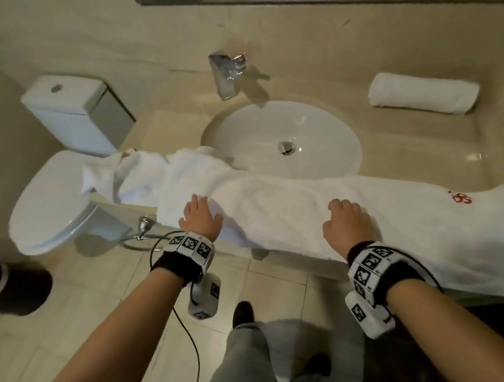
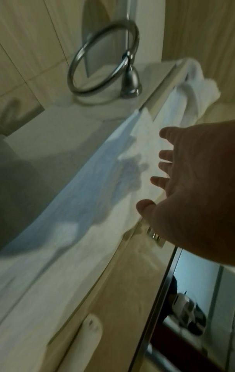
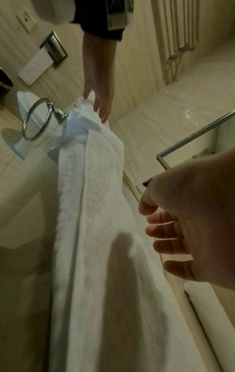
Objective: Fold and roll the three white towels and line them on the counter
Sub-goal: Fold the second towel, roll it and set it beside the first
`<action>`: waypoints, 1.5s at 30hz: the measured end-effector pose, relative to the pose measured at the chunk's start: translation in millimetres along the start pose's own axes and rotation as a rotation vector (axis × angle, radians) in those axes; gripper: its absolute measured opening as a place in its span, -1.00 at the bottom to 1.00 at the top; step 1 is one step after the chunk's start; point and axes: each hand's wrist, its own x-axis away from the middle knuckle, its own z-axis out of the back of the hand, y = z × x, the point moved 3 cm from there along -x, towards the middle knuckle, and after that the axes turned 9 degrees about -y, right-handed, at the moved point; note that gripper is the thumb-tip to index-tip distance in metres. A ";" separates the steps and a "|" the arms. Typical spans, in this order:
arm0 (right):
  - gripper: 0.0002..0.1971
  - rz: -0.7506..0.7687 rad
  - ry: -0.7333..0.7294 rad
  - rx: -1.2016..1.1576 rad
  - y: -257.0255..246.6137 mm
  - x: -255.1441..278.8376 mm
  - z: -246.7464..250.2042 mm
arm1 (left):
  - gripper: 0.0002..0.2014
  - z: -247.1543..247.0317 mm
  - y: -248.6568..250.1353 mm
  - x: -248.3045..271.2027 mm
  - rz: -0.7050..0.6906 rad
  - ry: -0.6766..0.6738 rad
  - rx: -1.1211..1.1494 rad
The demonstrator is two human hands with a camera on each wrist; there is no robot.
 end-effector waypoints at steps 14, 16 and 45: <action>-0.61 0.553 -0.182 0.411 -163.2 -24.6 -17.5 | -0.67 59.1 -108.5 -85.5 0.133 -0.118 0.396; -0.64 0.510 -0.192 0.465 -163.2 -24.3 -20.1 | -0.82 56.5 -109.4 -91.2 0.103 -0.158 0.392; -0.65 0.306 -0.139 0.073 -93.5 -16.3 -28.4 | -0.59 84.4 -80.3 -105.1 -0.027 -0.115 0.489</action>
